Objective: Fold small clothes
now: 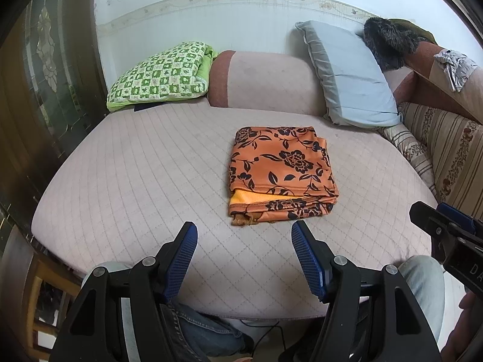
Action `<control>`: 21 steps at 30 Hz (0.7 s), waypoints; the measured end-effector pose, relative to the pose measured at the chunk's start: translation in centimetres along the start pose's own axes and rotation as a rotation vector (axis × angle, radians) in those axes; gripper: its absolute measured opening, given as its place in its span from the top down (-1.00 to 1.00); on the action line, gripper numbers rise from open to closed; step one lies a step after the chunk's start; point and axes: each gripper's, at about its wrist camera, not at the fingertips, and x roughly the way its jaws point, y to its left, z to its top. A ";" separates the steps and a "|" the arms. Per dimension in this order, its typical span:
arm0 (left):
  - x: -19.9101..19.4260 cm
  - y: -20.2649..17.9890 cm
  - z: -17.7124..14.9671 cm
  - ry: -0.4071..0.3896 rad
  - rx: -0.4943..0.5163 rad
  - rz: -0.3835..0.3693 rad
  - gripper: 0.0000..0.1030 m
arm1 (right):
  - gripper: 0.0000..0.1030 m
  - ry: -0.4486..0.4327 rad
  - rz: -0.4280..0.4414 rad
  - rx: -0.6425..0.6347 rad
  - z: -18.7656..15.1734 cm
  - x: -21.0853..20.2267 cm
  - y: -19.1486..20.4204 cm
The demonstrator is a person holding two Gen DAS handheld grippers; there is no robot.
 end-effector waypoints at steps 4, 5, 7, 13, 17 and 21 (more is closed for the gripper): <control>0.4 0.2 -0.1 0.012 -0.005 -0.001 -0.26 | -0.35 0.008 -0.001 -0.001 -0.2 0.3 0.1; 0.5 0.3 -0.2 0.015 -0.007 0.000 -0.26 | -0.35 0.010 -0.002 -0.001 -0.2 0.3 0.2; 0.6 0.3 -0.2 0.021 -0.009 0.001 -0.26 | -0.35 0.018 0.000 -0.002 -0.4 0.5 0.3; 1.2 0.4 0.0 0.033 -0.013 0.003 -0.26 | -0.35 0.026 0.000 -0.001 -0.5 1.0 0.3; 1.5 0.3 0.0 0.038 -0.013 0.003 -0.26 | -0.35 0.031 0.001 0.007 -0.5 1.3 0.0; 1.7 0.1 0.0 0.040 -0.014 0.004 -0.26 | -0.35 0.034 0.002 0.006 -0.5 1.5 0.0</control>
